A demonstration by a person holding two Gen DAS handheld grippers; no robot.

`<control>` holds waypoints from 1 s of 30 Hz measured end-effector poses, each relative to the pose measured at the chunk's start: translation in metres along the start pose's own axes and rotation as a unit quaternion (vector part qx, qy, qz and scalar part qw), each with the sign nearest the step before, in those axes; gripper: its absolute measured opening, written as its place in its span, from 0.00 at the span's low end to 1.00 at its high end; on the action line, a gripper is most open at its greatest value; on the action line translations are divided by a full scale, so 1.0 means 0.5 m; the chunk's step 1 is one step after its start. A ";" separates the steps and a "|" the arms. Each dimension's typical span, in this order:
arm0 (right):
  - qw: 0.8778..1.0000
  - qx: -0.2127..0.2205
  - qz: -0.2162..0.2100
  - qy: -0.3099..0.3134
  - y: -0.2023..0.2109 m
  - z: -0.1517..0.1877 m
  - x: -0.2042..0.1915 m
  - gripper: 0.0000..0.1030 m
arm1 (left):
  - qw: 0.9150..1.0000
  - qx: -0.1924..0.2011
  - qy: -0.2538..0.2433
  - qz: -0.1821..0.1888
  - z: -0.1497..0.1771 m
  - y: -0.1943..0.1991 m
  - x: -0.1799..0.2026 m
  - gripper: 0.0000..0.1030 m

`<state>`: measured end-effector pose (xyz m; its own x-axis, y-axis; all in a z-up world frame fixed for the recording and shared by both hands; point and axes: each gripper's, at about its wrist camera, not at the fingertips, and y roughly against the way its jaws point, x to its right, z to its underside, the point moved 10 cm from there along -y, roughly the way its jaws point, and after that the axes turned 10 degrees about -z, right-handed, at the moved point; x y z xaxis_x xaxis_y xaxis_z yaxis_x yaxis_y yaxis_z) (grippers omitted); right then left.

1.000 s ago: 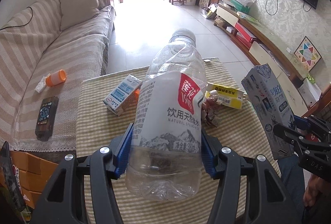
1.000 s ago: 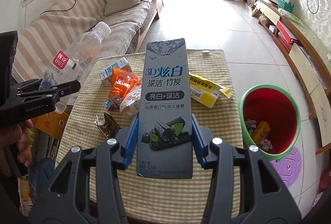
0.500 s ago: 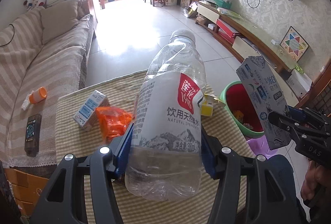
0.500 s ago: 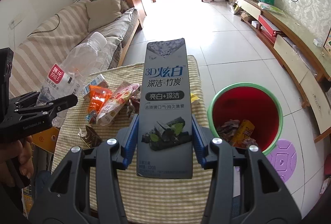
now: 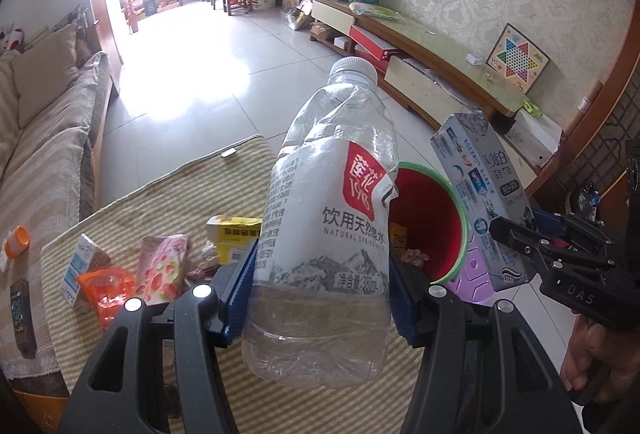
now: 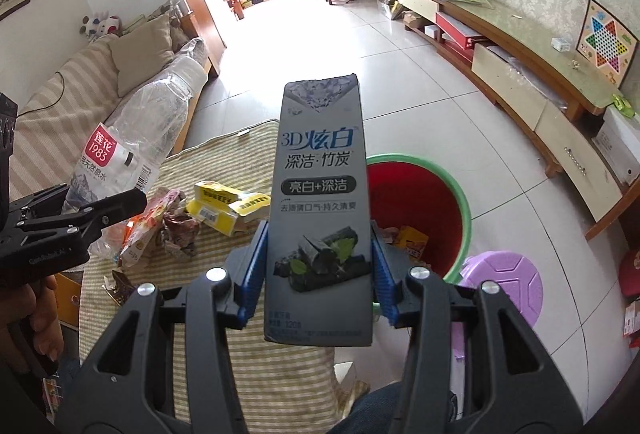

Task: Collect trash
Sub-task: 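Carry the bottle and toothpaste box over the red bin and open both tools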

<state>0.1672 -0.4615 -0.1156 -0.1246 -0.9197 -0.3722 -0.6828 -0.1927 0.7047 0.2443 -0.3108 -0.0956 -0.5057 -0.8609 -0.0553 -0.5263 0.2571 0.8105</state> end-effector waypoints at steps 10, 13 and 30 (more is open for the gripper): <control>0.999 0.002 0.022 -0.034 0.001 -0.012 0.121 0.45 | 0.999 -0.022 -0.030 0.031 -0.027 -0.066 0.122 0.53; 0.999 0.000 0.025 -0.037 -0.005 -0.018 0.143 0.44 | 0.998 -0.028 -0.036 0.038 -0.029 -0.086 0.151 0.53; 0.997 -0.018 0.028 -0.063 -0.047 0.002 0.202 0.45 | 0.995 -0.058 -0.056 0.052 -0.032 -0.157 0.220 0.53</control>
<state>0.1700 -0.5494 -0.1703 -0.2518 -0.8797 -0.4034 -0.6471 -0.1569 0.7461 0.2409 -0.4329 -0.1560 -0.6299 -0.7762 -0.0280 -0.3884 0.2835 0.8768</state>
